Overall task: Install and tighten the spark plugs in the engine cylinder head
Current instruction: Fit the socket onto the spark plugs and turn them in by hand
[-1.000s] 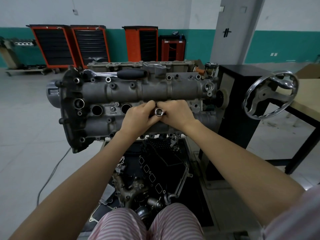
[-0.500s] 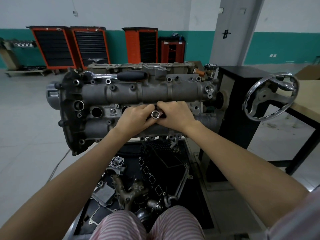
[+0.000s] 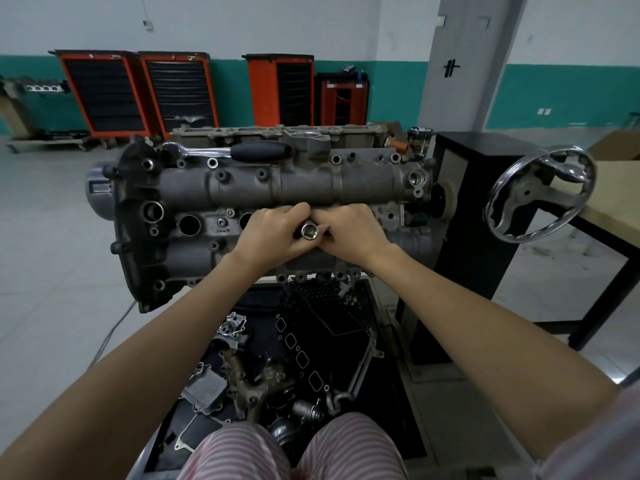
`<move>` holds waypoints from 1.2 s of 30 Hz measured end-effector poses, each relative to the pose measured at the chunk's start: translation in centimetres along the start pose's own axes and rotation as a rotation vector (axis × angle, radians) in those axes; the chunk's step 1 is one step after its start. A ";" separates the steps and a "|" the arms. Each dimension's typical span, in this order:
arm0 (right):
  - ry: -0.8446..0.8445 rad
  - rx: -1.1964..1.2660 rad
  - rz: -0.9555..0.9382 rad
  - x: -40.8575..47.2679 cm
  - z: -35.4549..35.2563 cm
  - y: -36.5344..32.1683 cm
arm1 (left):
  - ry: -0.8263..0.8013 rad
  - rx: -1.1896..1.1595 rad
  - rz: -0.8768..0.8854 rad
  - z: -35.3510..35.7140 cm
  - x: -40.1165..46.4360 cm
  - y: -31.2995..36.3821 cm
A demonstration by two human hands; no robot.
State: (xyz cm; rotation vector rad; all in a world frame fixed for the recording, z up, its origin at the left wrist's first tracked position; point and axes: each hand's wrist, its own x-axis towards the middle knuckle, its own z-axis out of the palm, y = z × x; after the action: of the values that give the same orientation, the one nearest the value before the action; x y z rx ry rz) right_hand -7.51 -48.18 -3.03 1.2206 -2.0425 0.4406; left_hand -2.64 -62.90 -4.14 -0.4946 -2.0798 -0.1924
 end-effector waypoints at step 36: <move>-0.026 -0.091 0.011 0.1 0.6 0.1 | 0.011 -0.042 -0.003 -0.2 -0.2 0.3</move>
State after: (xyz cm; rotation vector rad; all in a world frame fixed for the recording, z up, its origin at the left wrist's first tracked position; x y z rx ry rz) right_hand -7.83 -48.51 -3.37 1.1668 -2.0687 0.3355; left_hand -2.23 -62.75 -4.22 -0.5151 -2.0695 -0.2404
